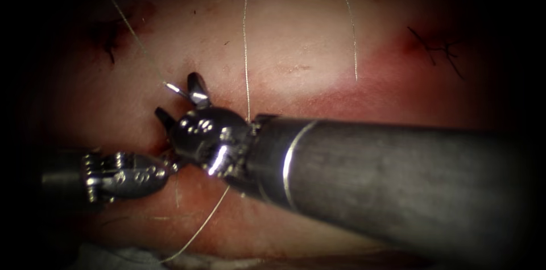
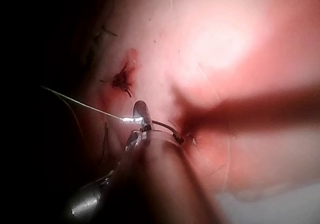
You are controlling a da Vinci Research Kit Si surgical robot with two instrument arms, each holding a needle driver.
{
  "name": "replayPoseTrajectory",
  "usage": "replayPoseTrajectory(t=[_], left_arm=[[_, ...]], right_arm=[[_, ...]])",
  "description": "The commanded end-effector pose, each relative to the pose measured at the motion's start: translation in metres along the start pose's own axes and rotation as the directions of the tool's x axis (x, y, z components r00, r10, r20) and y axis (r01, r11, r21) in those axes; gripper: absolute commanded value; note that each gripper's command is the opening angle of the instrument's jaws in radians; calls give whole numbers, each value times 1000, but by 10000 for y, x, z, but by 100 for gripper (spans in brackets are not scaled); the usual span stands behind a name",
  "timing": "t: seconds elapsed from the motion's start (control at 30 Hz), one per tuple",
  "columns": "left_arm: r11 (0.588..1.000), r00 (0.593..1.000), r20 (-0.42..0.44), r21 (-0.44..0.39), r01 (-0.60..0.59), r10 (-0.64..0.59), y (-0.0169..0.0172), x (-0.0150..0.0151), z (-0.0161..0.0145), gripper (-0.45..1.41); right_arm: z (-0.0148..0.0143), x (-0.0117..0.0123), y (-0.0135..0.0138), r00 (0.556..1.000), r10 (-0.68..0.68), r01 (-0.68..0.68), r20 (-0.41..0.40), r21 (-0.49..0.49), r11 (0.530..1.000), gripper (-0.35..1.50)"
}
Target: Wound Closure
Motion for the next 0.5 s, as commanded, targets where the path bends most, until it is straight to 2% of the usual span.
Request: replayPoseTrajectory(t=[0.03,0.3,0.5], left_arm=[[1000,1000,0,-1,2,-2,6,-1,5,-37],[1000,1000,-2,4,-2,2,5,-1,4,-33],[1000,1000,-2,7,-6,6,5,1,2,-32]], right_arm=[[9,-6,-6,1000,-1,1,6,-5,1000,114],[12,-14,-5,1000,-9,10,25,-14,1000,113],[12,-17,-9,998,-11,12,57,-20,1000,96]])
